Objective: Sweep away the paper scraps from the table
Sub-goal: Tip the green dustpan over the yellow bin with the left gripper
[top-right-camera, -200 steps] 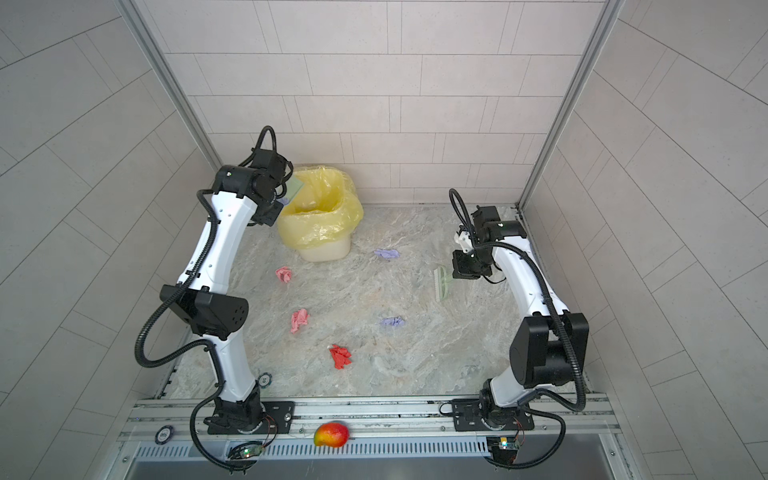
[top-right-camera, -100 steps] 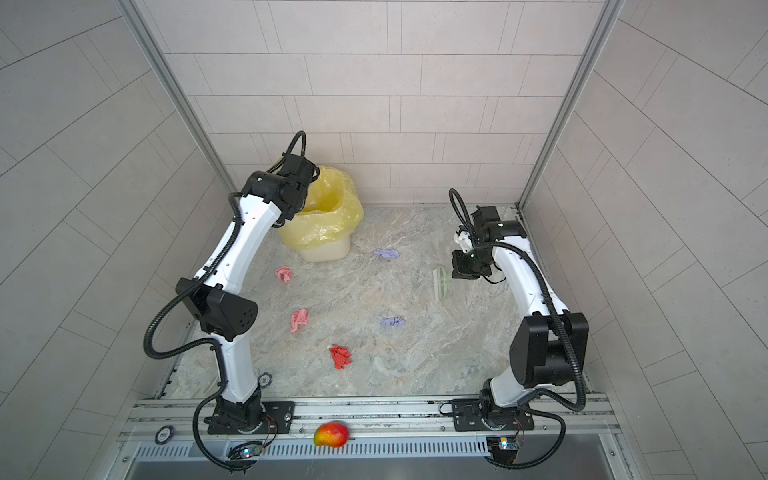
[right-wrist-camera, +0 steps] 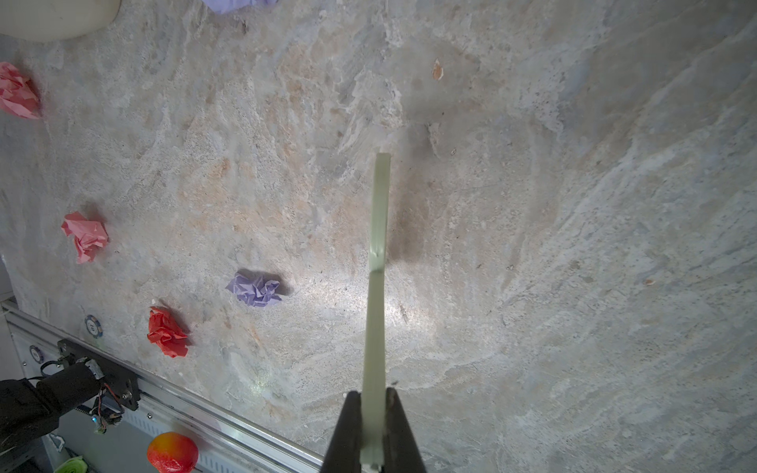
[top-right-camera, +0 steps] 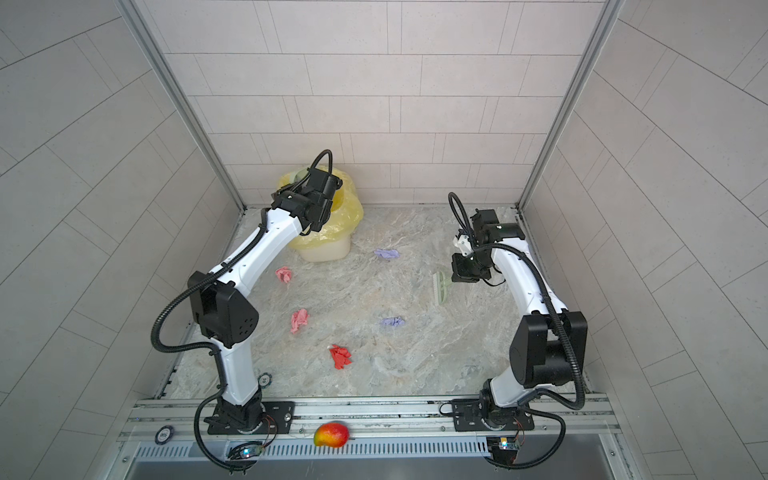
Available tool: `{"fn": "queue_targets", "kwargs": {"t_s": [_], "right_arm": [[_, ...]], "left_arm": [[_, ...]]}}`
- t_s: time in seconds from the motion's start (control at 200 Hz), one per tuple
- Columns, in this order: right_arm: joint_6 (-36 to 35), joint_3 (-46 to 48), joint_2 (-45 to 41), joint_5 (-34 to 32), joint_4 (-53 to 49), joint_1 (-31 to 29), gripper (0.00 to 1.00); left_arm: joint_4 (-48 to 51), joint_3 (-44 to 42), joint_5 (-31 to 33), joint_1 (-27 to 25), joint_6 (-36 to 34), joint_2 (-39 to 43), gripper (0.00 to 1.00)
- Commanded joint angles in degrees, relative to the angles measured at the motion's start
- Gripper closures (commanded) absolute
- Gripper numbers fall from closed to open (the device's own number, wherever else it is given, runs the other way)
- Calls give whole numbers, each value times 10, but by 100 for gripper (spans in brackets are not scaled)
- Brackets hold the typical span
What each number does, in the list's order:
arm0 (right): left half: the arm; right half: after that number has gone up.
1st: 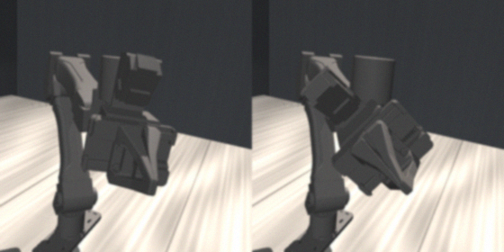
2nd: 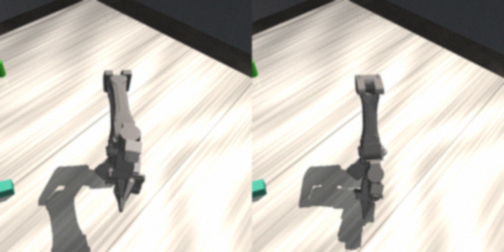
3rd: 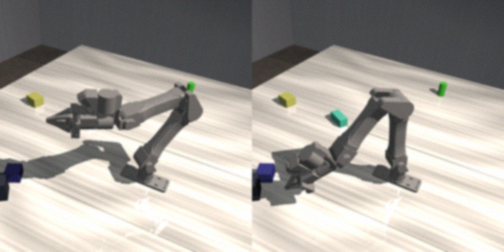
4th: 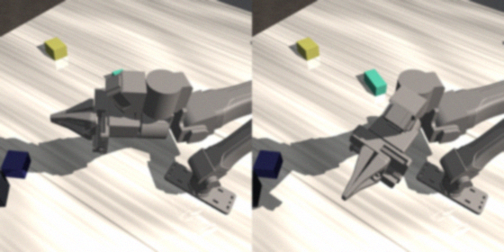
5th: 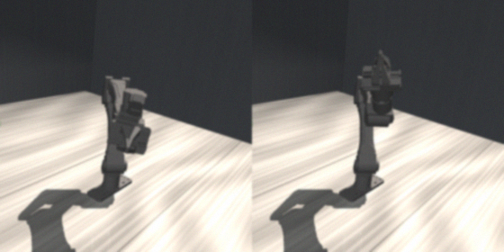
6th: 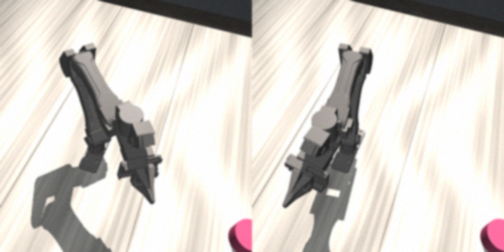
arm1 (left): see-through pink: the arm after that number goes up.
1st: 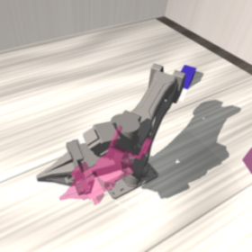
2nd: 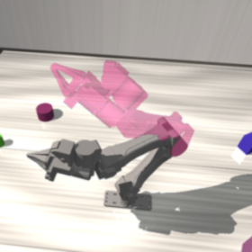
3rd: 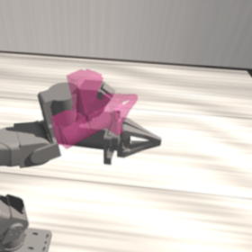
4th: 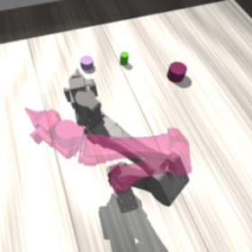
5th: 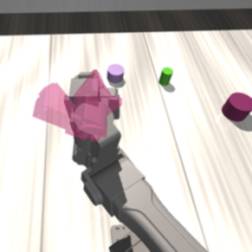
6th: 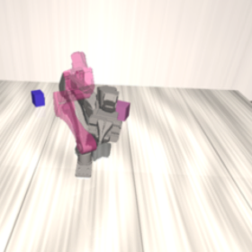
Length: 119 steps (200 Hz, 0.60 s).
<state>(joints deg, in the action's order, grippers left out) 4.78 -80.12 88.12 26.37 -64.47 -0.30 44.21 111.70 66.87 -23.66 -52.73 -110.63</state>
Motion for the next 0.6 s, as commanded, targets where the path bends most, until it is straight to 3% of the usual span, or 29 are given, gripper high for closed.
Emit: {"fn": "queue_targets", "kwargs": {"t_s": [0.0,0.315,0.49,0.59], "right_arm": [[-7,2,-16,2,-3,3,100],[-6,1,-16,6,-1,3,100],[-6,5,-21,6,-1,2,100],[-5,7,-25,7,1,2,100]], "left_arm": [[-109,-27,35,-3,-97,39,100],[-190,-64,40,-1,-171,60,100],[-190,-64,38,-1,-156,66,100],[-159,-48,28,-1,-106,70,100]]}}
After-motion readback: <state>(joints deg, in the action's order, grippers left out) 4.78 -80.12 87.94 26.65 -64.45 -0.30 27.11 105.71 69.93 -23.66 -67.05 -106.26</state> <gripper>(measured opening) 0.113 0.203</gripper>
